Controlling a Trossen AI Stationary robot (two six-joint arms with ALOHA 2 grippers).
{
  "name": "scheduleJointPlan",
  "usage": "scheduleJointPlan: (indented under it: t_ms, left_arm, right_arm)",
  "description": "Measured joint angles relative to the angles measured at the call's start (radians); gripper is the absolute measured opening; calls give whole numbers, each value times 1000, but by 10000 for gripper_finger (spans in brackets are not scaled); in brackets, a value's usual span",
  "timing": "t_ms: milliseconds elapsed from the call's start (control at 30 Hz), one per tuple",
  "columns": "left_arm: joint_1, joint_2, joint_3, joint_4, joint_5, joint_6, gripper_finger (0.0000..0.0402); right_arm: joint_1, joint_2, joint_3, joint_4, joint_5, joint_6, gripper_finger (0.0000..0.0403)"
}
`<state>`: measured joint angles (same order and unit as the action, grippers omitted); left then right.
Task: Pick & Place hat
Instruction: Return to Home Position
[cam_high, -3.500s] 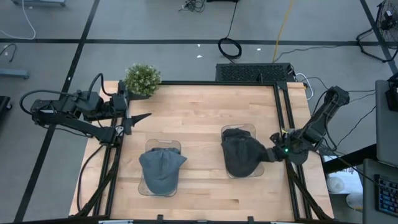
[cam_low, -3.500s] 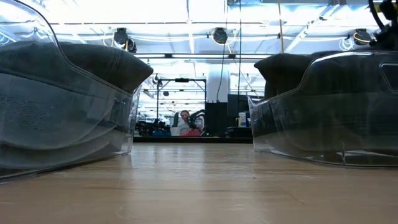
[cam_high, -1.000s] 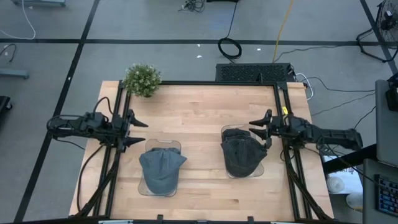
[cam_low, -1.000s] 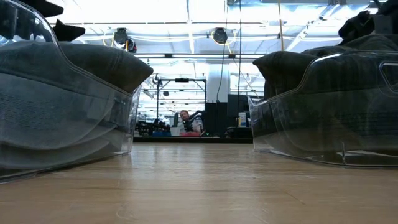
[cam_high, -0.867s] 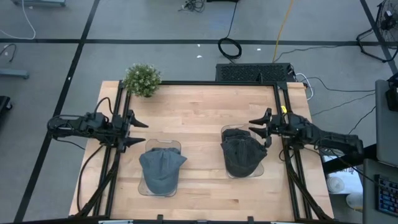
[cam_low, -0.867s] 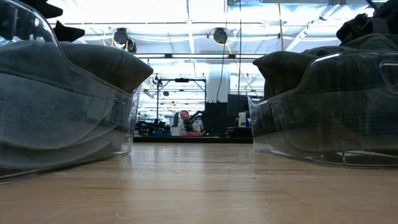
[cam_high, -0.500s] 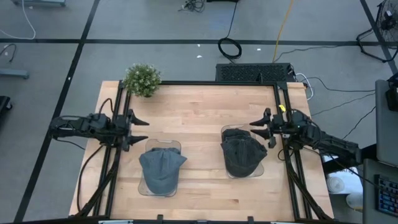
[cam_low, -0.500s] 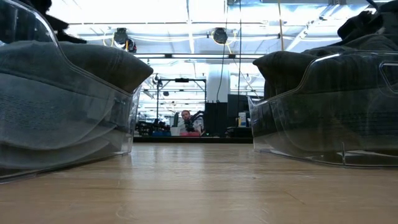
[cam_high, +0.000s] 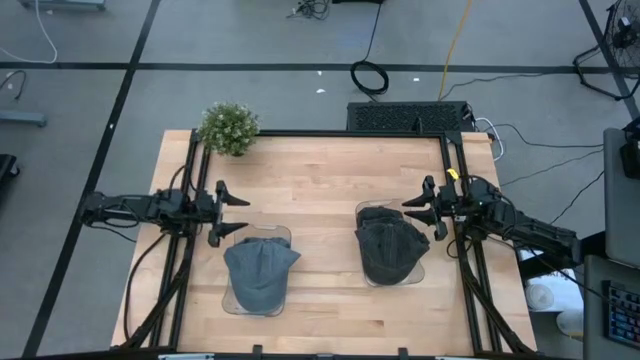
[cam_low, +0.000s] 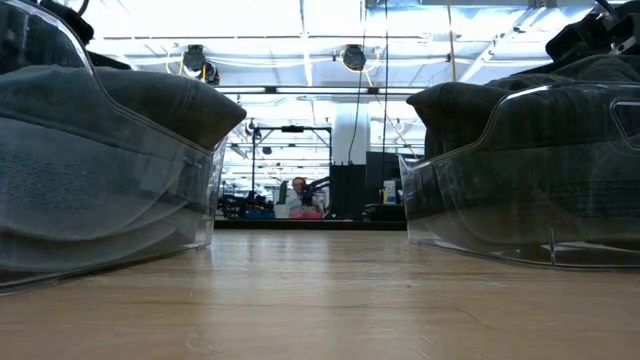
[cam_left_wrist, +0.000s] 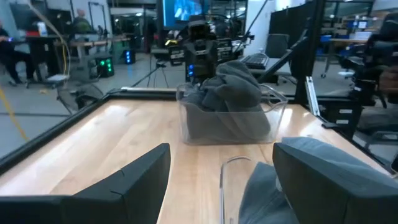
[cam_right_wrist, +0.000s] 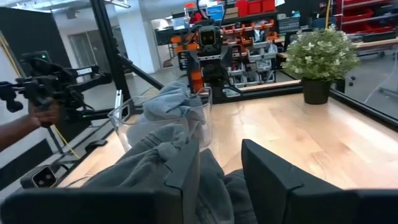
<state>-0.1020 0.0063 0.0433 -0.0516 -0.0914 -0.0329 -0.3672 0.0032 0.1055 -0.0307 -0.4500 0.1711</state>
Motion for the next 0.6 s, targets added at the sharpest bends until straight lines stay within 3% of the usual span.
scheduleJointPlan:
  t_ms: [267,400,600]
  left_arm:
    - [25,-1,-2,4,-3,4,294]
    - [30,0,-2,2,-3,-4,294]
    - [31,0,-2,1,-4,-5,294]
  right_arm:
    - [3,0,-47,18,-58,10,71]
    - [2,16,-89,113,-38,29,43]
    - [2,24,-90,86,237,-37,3]
